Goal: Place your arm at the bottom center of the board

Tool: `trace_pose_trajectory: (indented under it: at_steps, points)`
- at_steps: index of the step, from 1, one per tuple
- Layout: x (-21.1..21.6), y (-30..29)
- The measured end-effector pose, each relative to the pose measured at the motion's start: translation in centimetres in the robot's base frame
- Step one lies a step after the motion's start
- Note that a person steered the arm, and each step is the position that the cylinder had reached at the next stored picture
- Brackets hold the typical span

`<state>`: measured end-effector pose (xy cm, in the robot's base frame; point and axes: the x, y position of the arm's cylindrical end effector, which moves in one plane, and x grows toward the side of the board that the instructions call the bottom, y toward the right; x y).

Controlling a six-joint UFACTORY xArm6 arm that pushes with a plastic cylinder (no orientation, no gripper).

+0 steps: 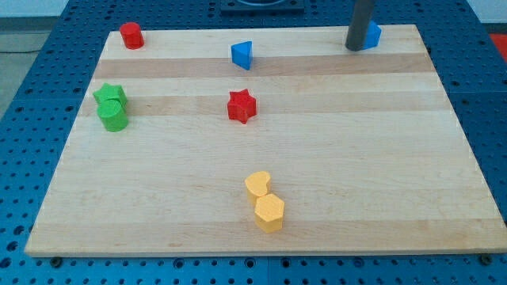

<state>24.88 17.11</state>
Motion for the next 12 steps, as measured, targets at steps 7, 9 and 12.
trace_pose_trajectory:
  at_steps: [7,9,12]
  points:
    - [36.9,-9.3]
    - [37.0,-10.5]
    - [37.0,-17.0]
